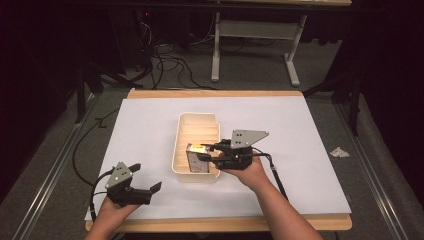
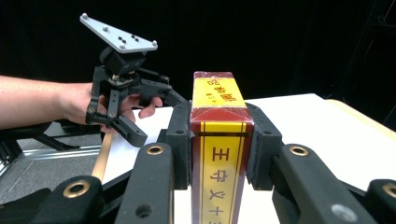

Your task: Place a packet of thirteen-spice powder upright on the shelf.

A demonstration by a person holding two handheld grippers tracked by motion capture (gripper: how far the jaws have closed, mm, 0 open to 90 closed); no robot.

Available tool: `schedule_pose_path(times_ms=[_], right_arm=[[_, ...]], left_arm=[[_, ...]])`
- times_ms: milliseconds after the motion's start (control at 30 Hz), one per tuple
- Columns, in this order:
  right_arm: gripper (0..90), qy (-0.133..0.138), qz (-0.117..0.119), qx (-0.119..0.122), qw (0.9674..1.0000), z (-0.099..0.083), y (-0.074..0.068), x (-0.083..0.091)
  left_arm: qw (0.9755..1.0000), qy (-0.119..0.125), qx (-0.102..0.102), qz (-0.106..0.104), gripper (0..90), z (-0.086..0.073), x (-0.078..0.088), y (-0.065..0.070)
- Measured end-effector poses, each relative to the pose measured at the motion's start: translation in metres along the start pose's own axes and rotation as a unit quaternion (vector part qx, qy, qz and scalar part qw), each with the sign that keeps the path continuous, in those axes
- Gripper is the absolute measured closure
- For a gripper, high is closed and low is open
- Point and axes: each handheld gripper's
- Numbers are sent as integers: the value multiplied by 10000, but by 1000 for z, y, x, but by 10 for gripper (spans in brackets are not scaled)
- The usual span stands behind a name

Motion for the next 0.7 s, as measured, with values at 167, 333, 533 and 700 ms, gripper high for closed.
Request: schedule_pose_path(times_ms=[167, 333, 533, 700], right_arm=[[687, -153, -17, 10, 9999, -5, -1, -4], [687, -245, -3, 63, 9997, -11, -3, -10], [686, -459, -9, 156, 9988, -17, -6, -18], [686, -500, -26, 160, 9986, -22, -6, -21]], left_arm=[[10000, -4, 2, -2, 7, 0, 0, -1], [10000, -40, -33, -8, 7, 0, 0, -1], [10000, -56, -33, -22, 7, -1, 0, 0], [10000, -58, -36, -24, 7, -1, 0, 0]])
Point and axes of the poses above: each handheld gripper's, and its own axes: x roughly backward along the jaws, z roughly out of its top, y roughly to its right, and after that the axes turned 11 degrees about -z, right-handed
